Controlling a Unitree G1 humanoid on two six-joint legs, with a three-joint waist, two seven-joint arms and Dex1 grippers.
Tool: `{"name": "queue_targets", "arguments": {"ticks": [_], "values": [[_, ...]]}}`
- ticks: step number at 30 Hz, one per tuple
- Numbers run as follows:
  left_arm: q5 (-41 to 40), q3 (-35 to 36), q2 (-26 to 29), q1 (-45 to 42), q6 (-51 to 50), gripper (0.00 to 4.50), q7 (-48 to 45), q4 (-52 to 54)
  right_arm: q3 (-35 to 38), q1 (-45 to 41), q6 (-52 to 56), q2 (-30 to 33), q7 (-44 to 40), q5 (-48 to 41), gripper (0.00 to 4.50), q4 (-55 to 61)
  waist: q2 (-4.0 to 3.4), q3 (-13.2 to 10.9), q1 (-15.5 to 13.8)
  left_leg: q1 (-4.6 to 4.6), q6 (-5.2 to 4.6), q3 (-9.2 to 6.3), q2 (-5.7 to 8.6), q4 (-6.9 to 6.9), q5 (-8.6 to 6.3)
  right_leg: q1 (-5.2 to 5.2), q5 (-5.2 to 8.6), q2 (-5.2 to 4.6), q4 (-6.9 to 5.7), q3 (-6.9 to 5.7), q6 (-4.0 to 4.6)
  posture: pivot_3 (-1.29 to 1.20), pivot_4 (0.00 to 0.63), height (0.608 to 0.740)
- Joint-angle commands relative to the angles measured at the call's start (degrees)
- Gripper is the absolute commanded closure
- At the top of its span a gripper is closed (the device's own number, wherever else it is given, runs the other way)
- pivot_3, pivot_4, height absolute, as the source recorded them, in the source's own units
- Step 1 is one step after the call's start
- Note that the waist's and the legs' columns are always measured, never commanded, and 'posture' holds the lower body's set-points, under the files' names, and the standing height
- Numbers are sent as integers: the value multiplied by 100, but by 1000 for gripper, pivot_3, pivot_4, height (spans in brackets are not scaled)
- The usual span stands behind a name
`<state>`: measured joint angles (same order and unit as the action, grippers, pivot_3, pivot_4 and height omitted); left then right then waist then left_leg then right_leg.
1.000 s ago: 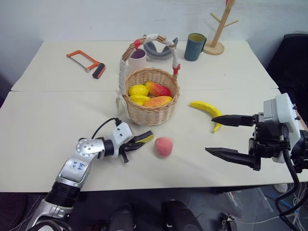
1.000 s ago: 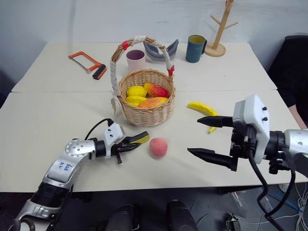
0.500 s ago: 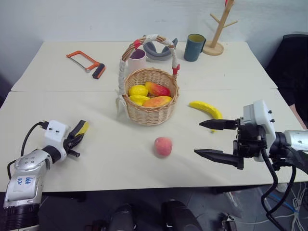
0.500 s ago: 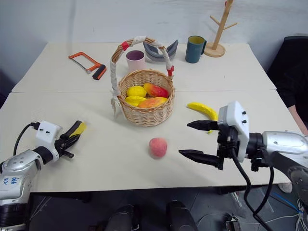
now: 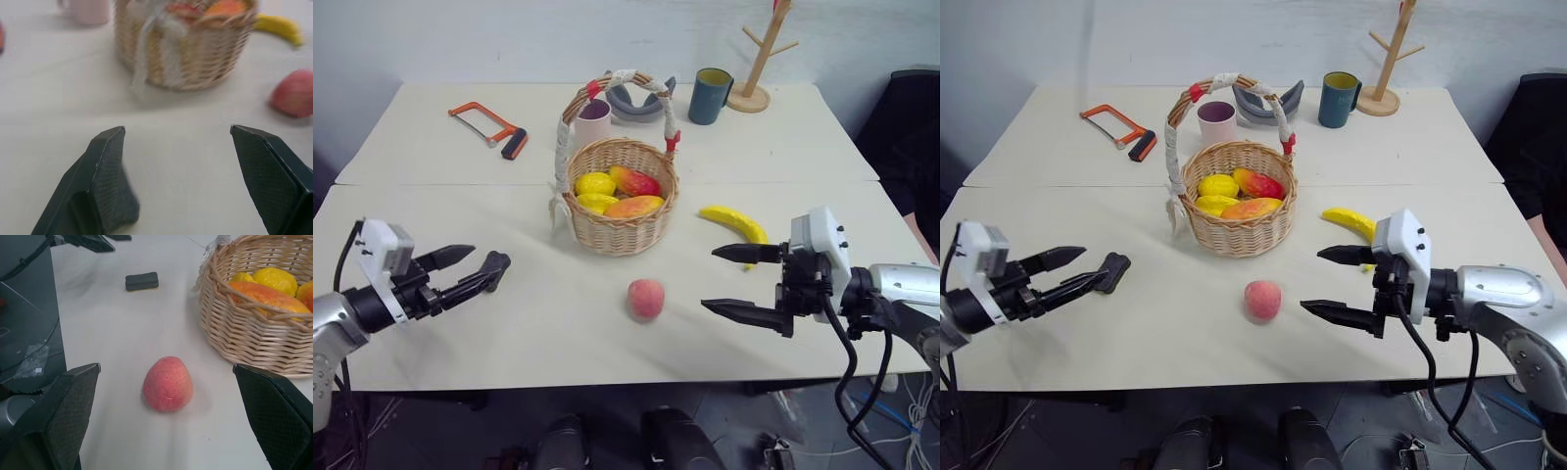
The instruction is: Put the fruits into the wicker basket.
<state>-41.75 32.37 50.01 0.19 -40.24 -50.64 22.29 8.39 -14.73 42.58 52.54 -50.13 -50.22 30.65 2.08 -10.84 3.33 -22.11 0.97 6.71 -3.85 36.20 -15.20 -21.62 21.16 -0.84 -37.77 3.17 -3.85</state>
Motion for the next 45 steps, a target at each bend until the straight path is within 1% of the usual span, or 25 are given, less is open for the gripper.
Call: {"name": "queue_targets", "arguments": {"ticks": [1, 4, 6, 8, 11, 13, 16, 19, 21, 23, 24, 26, 29, 30, 31, 33, 37, 40, 43, 45], "values": [[-507, -344, 427, 19, -66, 889, -824, 717, -420, -281, -220, -179, -147, 359, 0, -140, 0, 0, 4, 1, 0, 1, 0, -1, 0, 0, -1, -1, 1, 0, 2, 0, 150, 740], [-266, -947, 816, -257, 249, 889, -1355, 791, -1051, -606, -512, -483, -140, 1009, 0, -380, -1, 0, 22, 2, 7, 3, 1, -5, 3, -2, 0, 0, 3, 1, 6, 0, 150, 740], [-54, -1412, 959, -685, 473, 889, -1576, 612, -1452, -801, -730, -707, -205, 1420, 0, -627, -4, -2, 11, 2, 8, 3, 0, -8, 3, -7, 2, 4, 2, 1, 13, 0, 150, 740], [19, -1763, 946, -1108, 575, 889, -1708, 406, -1753, -907, -985, -900, -267, 1807, 0, -891, -5, -2, 4, 0, 8, 3, -1, -7, 4, -10, 2, 10, -1, 1, 16, 0, 150, 740], [158, -2216, 832, -1530, 673, 889, -1833, 156, -2052, -1109, -1051, -1302, -253, 2070, 0, -1302, -5, -3, 5, -4, 14, 7, -1, -5, 7, -14, 2, 10, 0, 4, 16, 0, 150, 740], [322, -2443, 804, -1609, 831, 889, -1944, 118, -2195, -1215, -1067, -1520, -238, 2240, 0, -1509, -6, -3, 26, -6, 17, 16, -3, -2, 8, -19, 2, 15, 0, 11, 16, 0, 150, 740], [319, -2610, 621, -1854, 825, 889, -1832, 117, -2495, -1272, -1015, -1748, -341, 2474, 0, -1802, -5, -3, 6, -21, 22, 22, -3, 0, 10, -42, 2, 16, -11, 16, 16, 0, 150, 740], [353, -2672, 502, -2027, 818, 889, -1762, 78, -2672, -1308, -1023, -1917, -376, 2699, 0, -2072, -5, -2, -7, -67, 28, 22, -7, 15, 14, -89, 2, 20, -29, 16, 16, 0, 150, 740], [390, -2697, 450, -2090, 819, 889, -1728, 61, -2742, -1345, -1108, -2022, -371, 2873, 0, -2234, -5, -3, -2, -85, 27, 19, -11, 37, 14, -101, 2, 22, -40, 15, 16, 0, 150, 740], [392, -2686, 434, -2086, 805, 889, -1716, 77, -2736, -1355, -1094, -2084, -433, 2886, 0, -2214, -5, -3, 16, -94, 23, 20, -12, 62, 12, -104, 2, 22, -52, 16, 15, 0, 150, 740], [376, -2659, 435, -2064, 792, 858, -1712, 93, -2683, -1355, -1035, -2117, -430, 2842, 189, -2176, -5, -3, 16, -96, 22, 20, -14, 75, 9, -104, 2, 23, -61, 15, 15, 0, 150, 740], [330, -2584, 448, -2013, 750, 841, -1695, 113, -2539, -1336, -914, -2138, -441, 2708, 596, -2077, -5, -3, 11, -96, 21, 19, -18, 90, 9, -103, 2, 26, -74, 15, 15, 0, 150, 740], [318, -2446, 480, -1933, 744, 841, -1664, 61, -2331, -1266, -815, -2026, -563, 2516, 1562, -1784, -5, -3, -3, -94, 23, 16, -18, 94, 12, -103, 2, 26, -88, 13, 15, 0, 150, 740], [326, -2397, 481, -1921, 749, 841, -1650, 11, -2219, -1251, -768, -1987, -608, 2409, 1823, -1653, -5, -3, -6, -94, 23, 14, -18, 95, 13, -104, 2, 26, -90, 11, 15, 0, 150, 740], [327, -2353, 475, -1920, 749, 841, -1630, -39, -2094, -1251, -712, -1956, -645, 2287, 1947, -1534, -5, -3, -9, -94, 23, 14, -17, 94, 13, -103, 2, 26, -91, 11, 15, 0, 150, 740], [271, -2247, 440, -1936, 698, 841, -1559, -114, -1768, -1328, -534, -1918, -660, 1966, 2048, -1316, -5, -3, -13, -94, 23, 13, -17, 93, 12, -104, 2, 26, -92, 11, 15, 0, 150, 740], [70, -2049, 323, -2081, 548, 841, -1374, -216, -1027, -2006, 70, -2111, -311, 1131, 2054, -1179, -5, -3, 12, -93, 23, 12, -19, 93, 12, -104, 2, 26, -94, 10, 15, 0, 150, 740], [32, -2011, 92, -2288, 552, 841, -1118, -286, -934, -2781, -120, -2462, 188, 1350, 2054, -1460, -6, -3, 15, -93, 26, 11, -21, 94, 14, -107, 2, 28, -99, 10, 15, 0, 150, 740], [28, -2121, -112, -2493, 449, 841, -906, -299, -1206, -3622, -302, -2934, 818, 2020, 2054, -2348, -6, -3, 26, -94, 28, 13, -21, 95, 15, -114, 2, 29, -108, 10, 16, 0, 150, 740], [37, -2199, -169, -2550, 409, 841, -884, -263, -1378, -3918, -508, -3139, 1011, 2384, 2054, -2850, -6, -3, 28, -95, 29, 14, -20, 95, 16, -118, 2, 28, -110, 11, 16, 0, 150, 740]]}}
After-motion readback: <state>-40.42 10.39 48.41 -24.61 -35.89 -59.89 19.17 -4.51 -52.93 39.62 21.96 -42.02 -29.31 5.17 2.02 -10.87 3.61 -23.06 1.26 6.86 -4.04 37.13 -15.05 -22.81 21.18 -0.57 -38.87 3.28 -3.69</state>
